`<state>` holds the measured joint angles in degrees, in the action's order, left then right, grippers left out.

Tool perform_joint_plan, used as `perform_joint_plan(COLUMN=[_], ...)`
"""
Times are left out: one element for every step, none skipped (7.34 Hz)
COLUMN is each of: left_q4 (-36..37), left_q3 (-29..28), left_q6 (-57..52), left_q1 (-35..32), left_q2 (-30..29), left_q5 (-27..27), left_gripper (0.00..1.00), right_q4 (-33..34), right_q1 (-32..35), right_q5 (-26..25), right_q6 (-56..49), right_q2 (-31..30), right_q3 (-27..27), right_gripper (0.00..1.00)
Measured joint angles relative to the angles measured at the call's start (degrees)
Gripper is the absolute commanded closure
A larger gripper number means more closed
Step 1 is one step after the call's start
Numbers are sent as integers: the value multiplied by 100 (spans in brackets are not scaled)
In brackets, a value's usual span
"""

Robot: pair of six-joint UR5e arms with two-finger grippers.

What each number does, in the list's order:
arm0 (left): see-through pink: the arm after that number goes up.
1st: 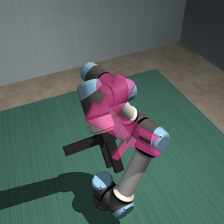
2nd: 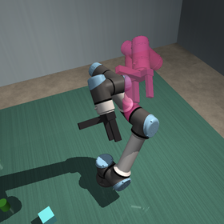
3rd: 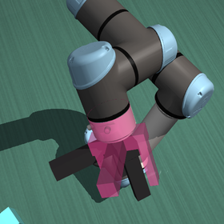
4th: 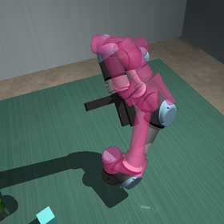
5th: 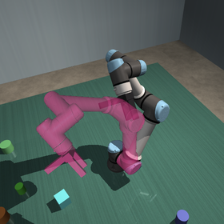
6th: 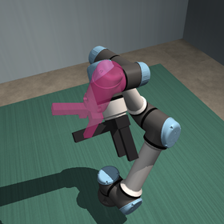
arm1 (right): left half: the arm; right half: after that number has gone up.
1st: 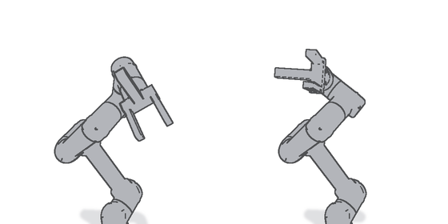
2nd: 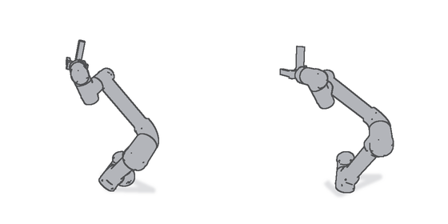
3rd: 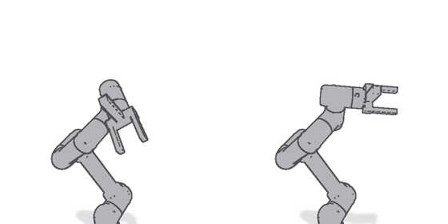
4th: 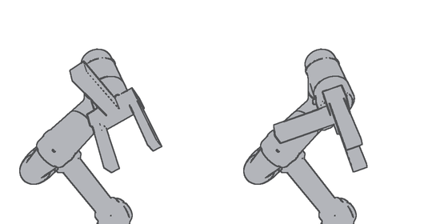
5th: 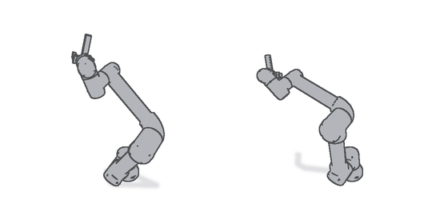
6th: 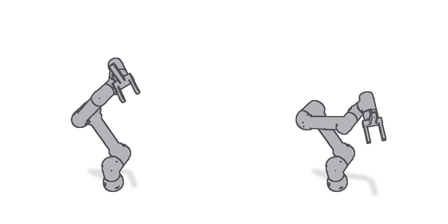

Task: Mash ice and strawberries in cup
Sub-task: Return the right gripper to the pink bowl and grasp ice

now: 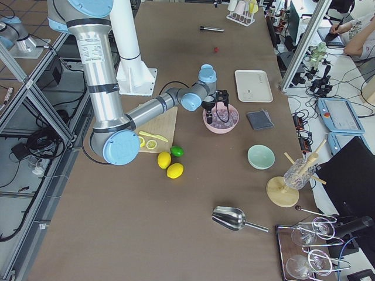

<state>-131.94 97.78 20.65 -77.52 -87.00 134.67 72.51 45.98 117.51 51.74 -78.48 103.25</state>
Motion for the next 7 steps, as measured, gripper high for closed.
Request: perform_joint_plan(left_q4=[-10,-24,-30,-32,-33,-34,-34], left_q3=[-8,-18,-29,-40,-47,-52,-55], left_q6=[0,0,0,0,-2,-4,-2], left_q1=[0,0,0,0,0,0,2], left_q2=[4,6,7,6,3,0,-1], left_q5=[-30,-51,-59,-62,-64,-64,-64], left_gripper=[2,2,2,2,2,2,2], right_q4=[0,0,0,0,0,2,4], right_q1=[-10,-20,-27,-31,-34,-36,-36], right_q5=[-2,-6,-10,-15,-17,-20,-24], right_q6=[2,4,8,12,16,21,71], right_q2=[1,11,28,42,50,56,57], right_q3=[-14,-20,-22,-23,-23,-23,-14], right_gripper=[35,38,38,38,39,47,48])
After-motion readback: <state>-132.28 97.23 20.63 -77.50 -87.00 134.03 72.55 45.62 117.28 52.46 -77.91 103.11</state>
